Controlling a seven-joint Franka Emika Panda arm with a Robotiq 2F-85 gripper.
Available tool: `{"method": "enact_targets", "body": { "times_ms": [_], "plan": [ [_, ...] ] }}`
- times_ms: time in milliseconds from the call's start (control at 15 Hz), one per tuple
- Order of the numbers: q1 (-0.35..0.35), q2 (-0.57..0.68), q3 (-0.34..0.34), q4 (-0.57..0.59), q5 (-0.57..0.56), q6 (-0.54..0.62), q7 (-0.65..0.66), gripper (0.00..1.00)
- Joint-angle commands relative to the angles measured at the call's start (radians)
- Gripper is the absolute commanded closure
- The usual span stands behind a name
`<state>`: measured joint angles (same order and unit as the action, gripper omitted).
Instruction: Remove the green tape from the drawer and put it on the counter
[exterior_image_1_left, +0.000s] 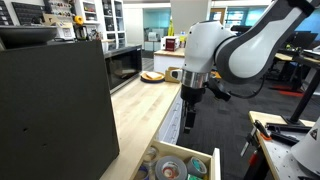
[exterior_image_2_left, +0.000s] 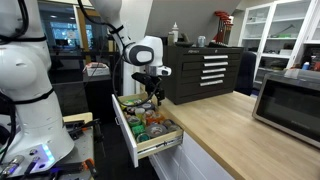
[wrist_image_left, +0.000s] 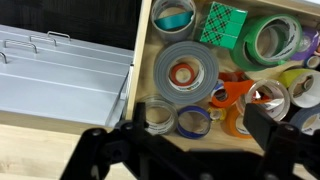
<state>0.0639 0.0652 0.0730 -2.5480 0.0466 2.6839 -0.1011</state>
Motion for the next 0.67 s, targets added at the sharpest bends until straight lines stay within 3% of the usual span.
{"method": "enact_targets", "body": {
  "times_ms": [0,267,600],
  "plan": [
    [-0.001,-0.001,0.001,0.001,0.0,-0.003,0.001,0.0],
    [-0.002,0.003,-0.002,-0.007,-0.01,0.018,0.016,0.0],
    [0.033,0.101,0.015,0.029,-0.076,0.061,0.08,0.0]
  ]
}}
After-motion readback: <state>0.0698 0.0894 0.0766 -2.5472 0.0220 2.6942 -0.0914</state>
